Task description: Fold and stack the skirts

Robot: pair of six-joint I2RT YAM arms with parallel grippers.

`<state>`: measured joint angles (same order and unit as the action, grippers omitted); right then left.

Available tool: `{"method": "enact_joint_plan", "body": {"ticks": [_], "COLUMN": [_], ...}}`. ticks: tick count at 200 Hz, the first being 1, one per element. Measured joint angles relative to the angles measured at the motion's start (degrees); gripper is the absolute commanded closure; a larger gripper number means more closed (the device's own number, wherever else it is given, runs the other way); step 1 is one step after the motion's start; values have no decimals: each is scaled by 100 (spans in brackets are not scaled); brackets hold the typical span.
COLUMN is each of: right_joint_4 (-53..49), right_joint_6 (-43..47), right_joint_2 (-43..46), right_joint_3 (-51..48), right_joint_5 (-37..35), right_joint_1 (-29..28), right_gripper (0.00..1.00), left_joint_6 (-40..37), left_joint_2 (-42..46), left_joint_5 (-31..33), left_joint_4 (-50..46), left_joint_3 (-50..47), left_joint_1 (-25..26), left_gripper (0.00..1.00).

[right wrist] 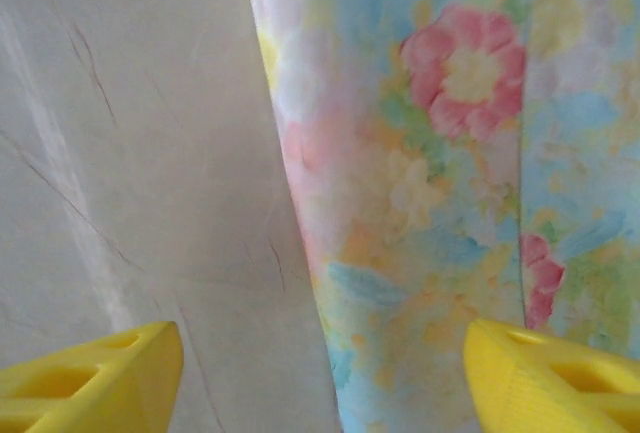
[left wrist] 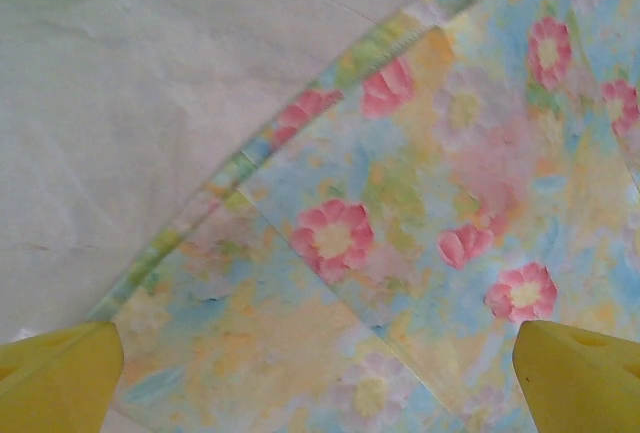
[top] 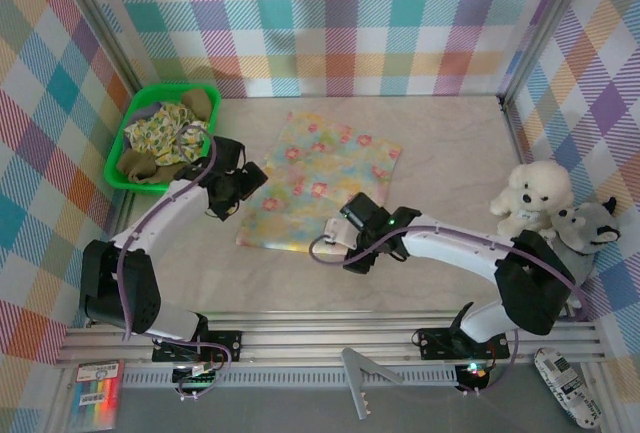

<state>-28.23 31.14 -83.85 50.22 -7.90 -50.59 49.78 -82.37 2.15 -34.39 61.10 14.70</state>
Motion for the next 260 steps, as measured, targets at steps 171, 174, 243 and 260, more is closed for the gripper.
{"method": "enact_joint_plan", "body": {"ticks": [171, 174, 243, 260], "right_joint_4": [883, 870, 328, 317], "right_joint_6": [1246, 1244, 914, 789], "right_joint_2": [-518, -531, -750, -750], "right_joint_3": [-649, -640, -315, -275], "right_joint_5": [-1014, -1012, -839, -831], "right_joint_1": [-219, -219, -223, -188], "right_gripper": [64, 65, 97, 100], "left_joint_6": [168, 166, 162, 149], "left_joint_2": [-120, -120, -111, -81], "left_joint_5": [-122, -125, -216, -243], "left_joint_4": [-142, -140, -166, -201], "left_joint_3": [-295, -295, -925, -1106], "left_joint_1": [-173, -173, -173, -173], "left_gripper": [0, 0, 0, 0]}}
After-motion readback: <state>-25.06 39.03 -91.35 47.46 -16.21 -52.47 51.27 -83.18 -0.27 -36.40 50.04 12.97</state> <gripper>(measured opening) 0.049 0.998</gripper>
